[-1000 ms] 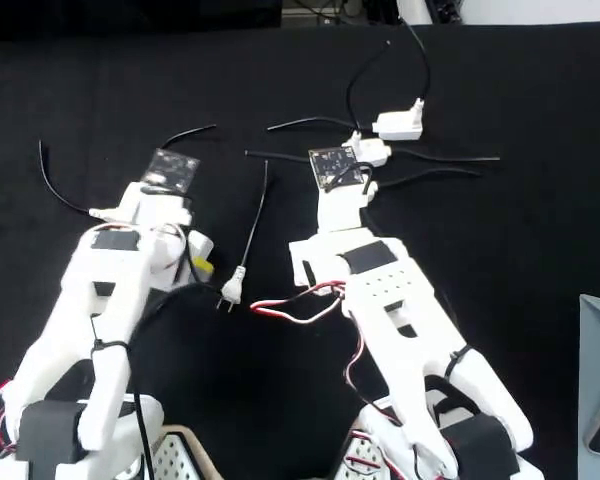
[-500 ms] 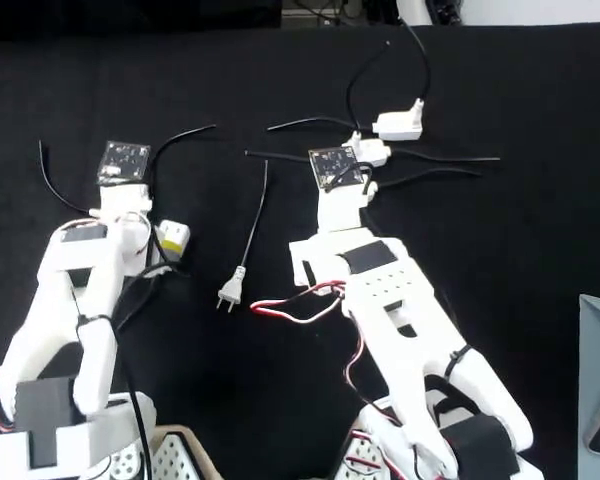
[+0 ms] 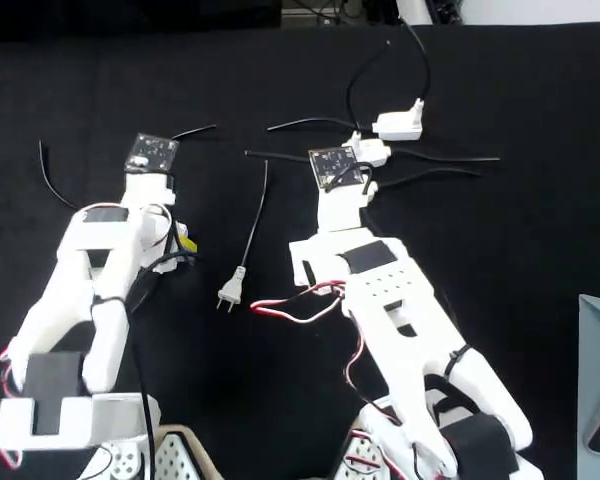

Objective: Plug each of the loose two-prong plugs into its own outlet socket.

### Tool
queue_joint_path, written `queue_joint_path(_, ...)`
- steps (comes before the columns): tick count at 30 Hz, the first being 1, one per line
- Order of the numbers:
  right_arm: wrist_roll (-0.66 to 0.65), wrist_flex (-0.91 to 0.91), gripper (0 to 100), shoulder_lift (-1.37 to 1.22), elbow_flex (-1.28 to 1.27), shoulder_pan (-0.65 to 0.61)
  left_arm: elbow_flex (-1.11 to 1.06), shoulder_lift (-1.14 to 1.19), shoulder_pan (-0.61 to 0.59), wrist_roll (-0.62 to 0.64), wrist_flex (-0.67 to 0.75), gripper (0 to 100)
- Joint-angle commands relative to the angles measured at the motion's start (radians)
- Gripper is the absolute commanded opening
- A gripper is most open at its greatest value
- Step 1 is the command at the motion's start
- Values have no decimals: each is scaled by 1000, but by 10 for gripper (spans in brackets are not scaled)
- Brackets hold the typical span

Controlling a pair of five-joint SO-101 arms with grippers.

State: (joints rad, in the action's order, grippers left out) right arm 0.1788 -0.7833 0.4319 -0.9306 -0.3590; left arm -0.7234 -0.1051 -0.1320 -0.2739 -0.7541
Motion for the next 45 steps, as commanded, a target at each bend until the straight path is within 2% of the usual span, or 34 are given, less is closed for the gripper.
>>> queue_joint_path(1,-8,11,145,21,42,11,39,58,12,-37,34,217)
queue_joint_path(8,-8,9,145,21,42,17,-36,-41,104,-115,32,133)
queue_joint_path(15,-8,3,143,28,42,51,-228,-324,182,-118,35,139)
queue_joint_path(18,-46,-52,145,28,51,46,-286,-407,186,-115,32,220)
queue_joint_path(21,-55,-61,145,28,51,44,-318,-465,154,-92,32,322)
queue_joint_path(24,-49,-66,145,28,51,44,-315,-500,110,-80,14,322)
queue_joint_path(28,-15,-68,145,25,53,23,-260,-555,68,-72,-117,321)
queue_joint_path(30,25,-84,145,22,64,-17,-242,-605,30,-60,-176,320)
queue_joint_path(33,83,-146,145,22,99,-106,-257,-707,-48,25,-215,320)
queue_joint_path(40,221,-152,142,10,165,-276,-429,-977,-179,149,-209,320)
queue_joint_path(45,270,-152,142,-128,259,-331,-532,-1137,-225,186,-209,320)
